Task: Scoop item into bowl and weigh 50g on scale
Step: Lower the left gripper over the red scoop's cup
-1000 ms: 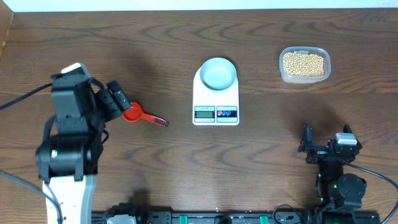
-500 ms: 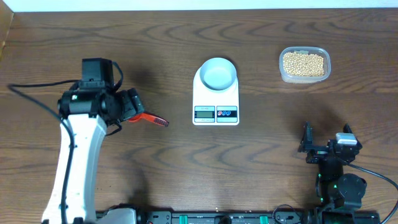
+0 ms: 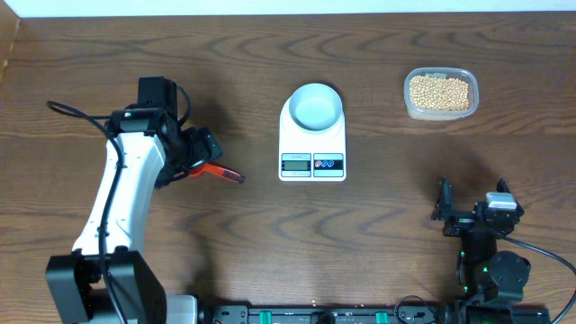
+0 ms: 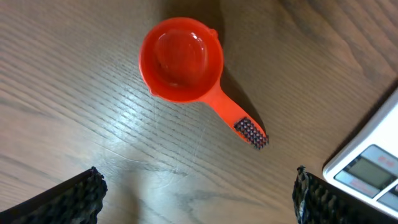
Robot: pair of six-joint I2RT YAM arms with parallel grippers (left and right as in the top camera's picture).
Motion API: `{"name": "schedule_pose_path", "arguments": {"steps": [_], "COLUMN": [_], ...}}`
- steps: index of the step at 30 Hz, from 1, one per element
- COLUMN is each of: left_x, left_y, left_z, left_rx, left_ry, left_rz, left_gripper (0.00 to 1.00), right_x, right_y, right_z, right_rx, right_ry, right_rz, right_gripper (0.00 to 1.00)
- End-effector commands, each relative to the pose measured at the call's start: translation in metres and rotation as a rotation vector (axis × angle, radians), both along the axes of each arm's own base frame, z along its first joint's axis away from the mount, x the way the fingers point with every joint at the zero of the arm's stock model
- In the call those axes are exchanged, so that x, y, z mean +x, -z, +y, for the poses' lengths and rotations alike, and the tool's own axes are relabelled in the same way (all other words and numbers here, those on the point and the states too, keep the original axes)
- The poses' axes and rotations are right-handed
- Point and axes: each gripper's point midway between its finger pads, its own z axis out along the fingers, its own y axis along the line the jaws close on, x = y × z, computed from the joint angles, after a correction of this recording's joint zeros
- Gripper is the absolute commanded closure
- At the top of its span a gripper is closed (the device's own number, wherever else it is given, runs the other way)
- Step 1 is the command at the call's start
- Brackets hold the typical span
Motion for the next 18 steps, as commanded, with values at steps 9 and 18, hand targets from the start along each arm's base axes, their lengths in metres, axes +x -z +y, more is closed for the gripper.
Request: {"name": "schedule_pose_path", "arguments": {"steps": [9,18], "left_x": [-0.006,-0.005], "left_y": [0.012,0.028], "left_z": [0.03,0.038], "left_rx": [0.102,0.112], "left_ry": [-0.534,-0.711], "left_rz": [0.022,-0.013], "left_gripper": [0.03,0.03], "right_x": [0.0,0.0], "right_y": [0.0,0.0], "right_z": [-0.003,-0.003], "right_rx": [0.006,0.006], "right_ry": [0.016,0.016], "right_rz": [0.0,0.0], "right_gripper": [0.01,0.01]}}
